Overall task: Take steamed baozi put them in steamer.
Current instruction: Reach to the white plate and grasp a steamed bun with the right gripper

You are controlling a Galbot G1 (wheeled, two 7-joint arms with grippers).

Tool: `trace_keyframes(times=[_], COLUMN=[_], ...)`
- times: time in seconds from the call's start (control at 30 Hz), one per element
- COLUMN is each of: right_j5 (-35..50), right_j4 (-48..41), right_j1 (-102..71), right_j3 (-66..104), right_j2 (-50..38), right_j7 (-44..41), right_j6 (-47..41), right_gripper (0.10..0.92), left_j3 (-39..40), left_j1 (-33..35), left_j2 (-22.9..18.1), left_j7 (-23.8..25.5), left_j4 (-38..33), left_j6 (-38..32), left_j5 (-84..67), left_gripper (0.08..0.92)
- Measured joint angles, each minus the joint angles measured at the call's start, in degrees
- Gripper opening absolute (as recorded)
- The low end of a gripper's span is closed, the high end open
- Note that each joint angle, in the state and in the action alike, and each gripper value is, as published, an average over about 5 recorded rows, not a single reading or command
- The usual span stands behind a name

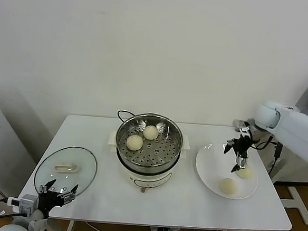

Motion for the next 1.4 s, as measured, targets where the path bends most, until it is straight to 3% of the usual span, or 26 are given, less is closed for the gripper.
trace_keyframes(times=[0.83,0.97,1.23,1.4], right_j5=[-9.10,-9.87,-10.63,-10.54], right_j4=[-7.42,-8.12,-8.61,-8.18], right_j1=[-14.82,-15.76,-16.82,-16.50], right_j3=[11.43,12.48,13.88,13.94], right_j2=[3.29,3.71,3.96,3.47], right_j7=[-0.21,-0.37,-0.85,-1.34], right_j6=[4.95,4.93,4.58,4.47], right_gripper=[0.793,0.729,0.511,0.462], left_j3=[0.16,0.15,0.10,-0.03], left_j1=[0.52,0.52,0.50,0.53], left_j2=[-0.10,-0.08,-0.06,-0.02], left_j7=[0.12,0.13,0.14,0.13], left_j4=[-0.17,-0.13,-0.15,-0.29], left_j6=[0.05,0.05,0.07,0.17], left_j5=[0.40,0.42,0.42,0.42], left_gripper=[0.823,0.823,0.823,0.823])
